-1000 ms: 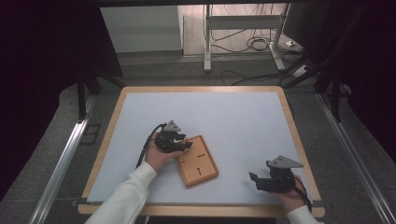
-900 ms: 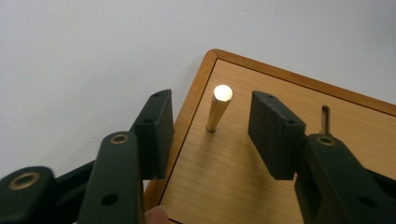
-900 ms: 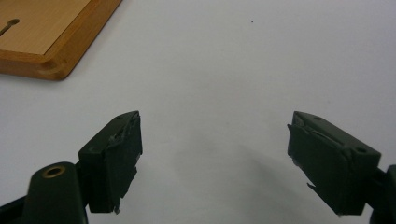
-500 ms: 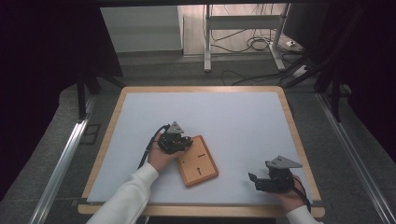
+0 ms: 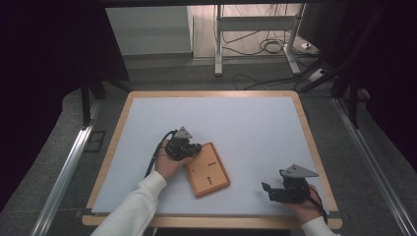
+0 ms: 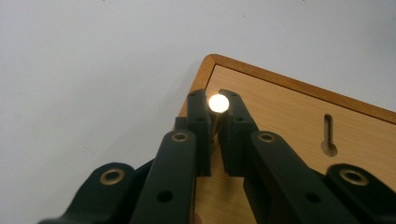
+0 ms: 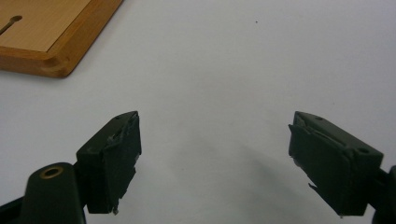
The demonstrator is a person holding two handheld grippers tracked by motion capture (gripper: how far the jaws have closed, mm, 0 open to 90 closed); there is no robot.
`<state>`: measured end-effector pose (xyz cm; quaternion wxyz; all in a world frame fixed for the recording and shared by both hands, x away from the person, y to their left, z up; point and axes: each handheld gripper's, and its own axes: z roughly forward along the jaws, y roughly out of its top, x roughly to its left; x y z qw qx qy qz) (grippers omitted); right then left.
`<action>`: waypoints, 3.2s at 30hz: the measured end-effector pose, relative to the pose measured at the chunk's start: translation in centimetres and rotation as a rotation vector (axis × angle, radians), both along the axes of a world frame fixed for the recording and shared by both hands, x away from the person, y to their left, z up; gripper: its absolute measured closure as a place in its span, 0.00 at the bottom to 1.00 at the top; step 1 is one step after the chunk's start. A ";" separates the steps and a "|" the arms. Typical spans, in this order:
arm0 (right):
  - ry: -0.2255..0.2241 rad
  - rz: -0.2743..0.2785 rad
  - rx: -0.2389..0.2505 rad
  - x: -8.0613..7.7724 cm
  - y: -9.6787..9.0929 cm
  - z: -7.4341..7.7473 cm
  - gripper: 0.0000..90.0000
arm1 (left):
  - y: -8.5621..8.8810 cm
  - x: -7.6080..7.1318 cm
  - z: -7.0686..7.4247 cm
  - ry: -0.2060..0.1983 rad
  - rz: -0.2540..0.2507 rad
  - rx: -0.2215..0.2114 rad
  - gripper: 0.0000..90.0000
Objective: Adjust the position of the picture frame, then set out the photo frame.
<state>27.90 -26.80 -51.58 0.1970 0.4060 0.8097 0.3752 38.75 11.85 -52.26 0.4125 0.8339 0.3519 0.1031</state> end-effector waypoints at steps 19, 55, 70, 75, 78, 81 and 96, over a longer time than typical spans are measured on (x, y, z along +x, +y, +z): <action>0.003 0.012 -0.005 -0.1 0.0 0.0 0.18 | -0.5 -0.8 1.8 -0.005 -0.041 0.010 0.93; -0.007 0.018 0.003 -0.3 0.3 0.3 0.18 | -0.4 -0.5 0.5 0.015 -0.071 -0.001 0.76; -0.037 0.041 0.044 0.3 1.0 0.6 0.17 | 2.5 -2.5 1.6 -0.041 -0.048 -0.014 0.37; -0.042 0.069 0.045 0.6 1.5 0.7 0.17 | 2.8 -2.9 1.5 -0.035 -0.033 -0.006 0.36; -0.047 0.079 0.041 0.8 1.6 0.6 0.17 | 2.8 -2.8 1.3 -0.031 -0.039 -0.003 0.34; -0.045 0.078 0.034 0.8 1.5 0.5 0.17 | 2.7 -2.6 1.0 -0.030 -0.042 0.008 0.33; -0.037 0.081 0.016 1.2 1.8 0.2 0.17 | 1.2 -1.6 0.6 -0.028 -0.099 -0.024 0.35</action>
